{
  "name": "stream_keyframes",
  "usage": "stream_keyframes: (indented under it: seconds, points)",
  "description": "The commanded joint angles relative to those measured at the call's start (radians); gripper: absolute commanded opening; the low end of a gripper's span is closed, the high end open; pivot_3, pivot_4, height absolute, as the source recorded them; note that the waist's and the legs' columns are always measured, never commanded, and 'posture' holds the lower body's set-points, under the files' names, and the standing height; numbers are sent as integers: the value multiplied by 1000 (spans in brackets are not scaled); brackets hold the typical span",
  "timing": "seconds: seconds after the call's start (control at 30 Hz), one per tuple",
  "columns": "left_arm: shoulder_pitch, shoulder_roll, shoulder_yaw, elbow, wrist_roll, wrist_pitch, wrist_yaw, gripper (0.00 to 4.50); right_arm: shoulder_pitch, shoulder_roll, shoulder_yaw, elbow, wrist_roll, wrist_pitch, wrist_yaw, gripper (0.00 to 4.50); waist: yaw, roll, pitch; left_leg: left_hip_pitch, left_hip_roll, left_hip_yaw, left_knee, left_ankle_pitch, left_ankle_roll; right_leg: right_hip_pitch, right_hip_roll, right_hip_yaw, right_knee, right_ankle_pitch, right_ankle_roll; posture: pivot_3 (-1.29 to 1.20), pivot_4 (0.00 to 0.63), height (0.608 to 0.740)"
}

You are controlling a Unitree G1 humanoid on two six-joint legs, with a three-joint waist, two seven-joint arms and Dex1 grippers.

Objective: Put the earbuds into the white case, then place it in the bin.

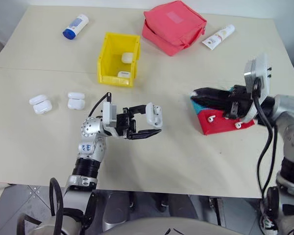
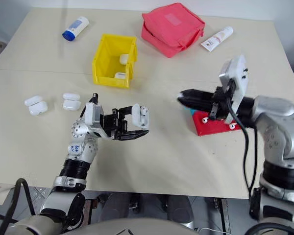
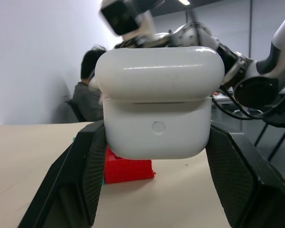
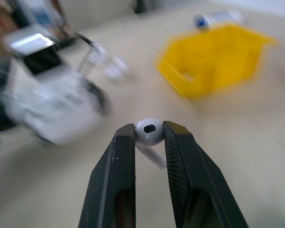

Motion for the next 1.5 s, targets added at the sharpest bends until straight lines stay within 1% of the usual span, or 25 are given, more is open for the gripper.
stream_keyframes:
  seconds: [0.03,0.2,0.37,0.57,0.77,0.87,1.13,1.33,1.5]
  points:
    - [-46,5,12,16,-22,7,-30,2779,31,65,-51,-124,175,26,-111,480,0,0,0,0,0,0,0,0,0,0,0,0,0,0,0,0,150,740]
    - [-99,6,19,69,-19,7,-58,2779,81,108,-10,-171,256,15,-223,480,1,0,0,0,-2,0,0,0,0,0,0,0,0,0,0,0,150,740]
    - [-123,1,20,84,-17,11,-73,2779,107,131,30,-193,329,6,-307,480,0,0,0,0,-1,0,0,0,1,0,0,0,0,0,0,0,150,740]
    - [-137,-13,18,99,-13,7,-79,2779,112,143,98,-198,364,-14,-372,480,0,0,0,0,-1,0,0,0,1,0,0,0,0,0,0,0,150,740]
    - [-140,-23,16,101,-10,7,-80,2779,109,135,141,-189,383,-38,-399,480,0,0,0,0,-2,0,0,0,1,0,0,0,0,0,0,0,150,740]
    - [-144,-28,16,116,-6,-1,-85,2779,114,128,166,-177,370,-45,-395,480,0,0,0,0,-2,-1,0,0,1,0,0,0,0,0,0,0,150,740]
    - [-145,-39,9,65,-19,21,-82,2779,121,85,248,-116,266,-105,-335,480,0,0,0,0,-2,0,0,0,1,0,0,0,0,0,0,0,150,740]
    - [-125,-34,7,13,-29,43,-79,2779,119,47,266,-59,192,-162,-304,480,0,0,0,0,-2,-1,0,0,1,0,0,0,0,0,0,0,150,740]
    - [-111,-25,9,0,-26,40,-85,2779,112,-8,279,2,146,-193,-243,480,0,0,0,0,-2,-1,0,0,1,0,0,0,0,0,0,0,150,740]
